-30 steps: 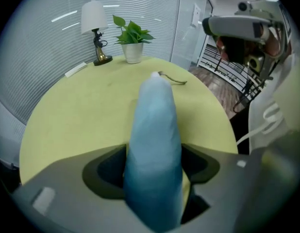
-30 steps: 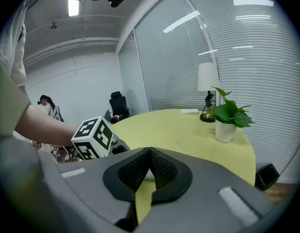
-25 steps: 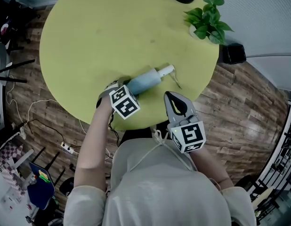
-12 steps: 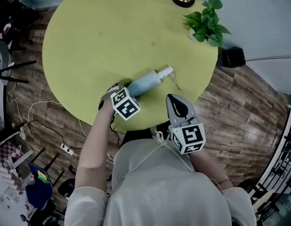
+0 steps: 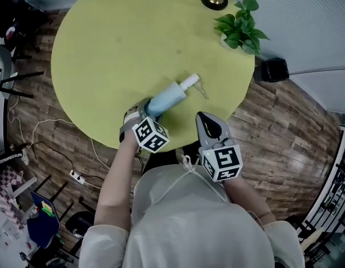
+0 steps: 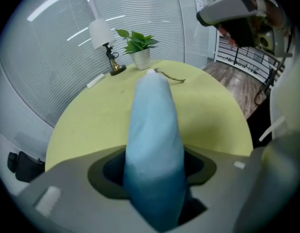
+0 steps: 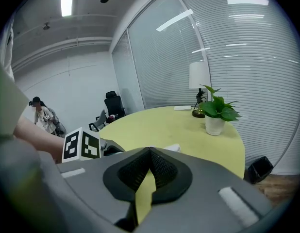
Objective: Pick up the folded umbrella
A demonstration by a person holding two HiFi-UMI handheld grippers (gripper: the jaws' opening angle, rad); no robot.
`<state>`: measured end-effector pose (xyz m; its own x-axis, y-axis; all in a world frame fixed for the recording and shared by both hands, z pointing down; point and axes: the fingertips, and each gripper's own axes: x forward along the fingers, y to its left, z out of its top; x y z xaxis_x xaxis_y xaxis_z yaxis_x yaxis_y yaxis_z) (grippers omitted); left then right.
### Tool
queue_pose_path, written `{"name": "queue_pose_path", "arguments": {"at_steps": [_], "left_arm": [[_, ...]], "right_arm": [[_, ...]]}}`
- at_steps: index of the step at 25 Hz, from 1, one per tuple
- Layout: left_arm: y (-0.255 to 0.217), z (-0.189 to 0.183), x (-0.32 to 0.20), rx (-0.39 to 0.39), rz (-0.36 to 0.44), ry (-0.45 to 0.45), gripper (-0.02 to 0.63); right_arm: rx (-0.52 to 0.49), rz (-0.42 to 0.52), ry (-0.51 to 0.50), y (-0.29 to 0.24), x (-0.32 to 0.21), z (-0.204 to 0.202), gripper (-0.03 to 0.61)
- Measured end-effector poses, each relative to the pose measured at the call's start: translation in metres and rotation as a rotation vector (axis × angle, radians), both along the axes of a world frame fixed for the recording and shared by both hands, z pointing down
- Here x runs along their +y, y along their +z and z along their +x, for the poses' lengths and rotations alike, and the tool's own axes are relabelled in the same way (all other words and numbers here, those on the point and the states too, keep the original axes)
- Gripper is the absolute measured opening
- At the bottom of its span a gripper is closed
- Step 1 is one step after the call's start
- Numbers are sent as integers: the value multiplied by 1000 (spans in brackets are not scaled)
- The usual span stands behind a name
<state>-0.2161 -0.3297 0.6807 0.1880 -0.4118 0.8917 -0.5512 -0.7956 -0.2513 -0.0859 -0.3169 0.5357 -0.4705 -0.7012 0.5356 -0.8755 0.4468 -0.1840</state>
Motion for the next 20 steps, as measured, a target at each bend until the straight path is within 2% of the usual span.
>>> {"name": "queue_pose_path", "arguments": {"at_steps": [3,9,16,20], "left_arm": [[-10,7,4,31,53,-36,285],[-57,9,0,150,141,-189,285],[-153,0,-23,308,439,-322,287],[-208,-12,-23,404,571,-418,287]], "right_arm": [[5,18,7,-6,0,8,0],[-4,60,-3,-26,-3,15,0],[-10,140,-43,-52,-19,13,0],[-16,187,-74,-73,-22,4,0]]}}
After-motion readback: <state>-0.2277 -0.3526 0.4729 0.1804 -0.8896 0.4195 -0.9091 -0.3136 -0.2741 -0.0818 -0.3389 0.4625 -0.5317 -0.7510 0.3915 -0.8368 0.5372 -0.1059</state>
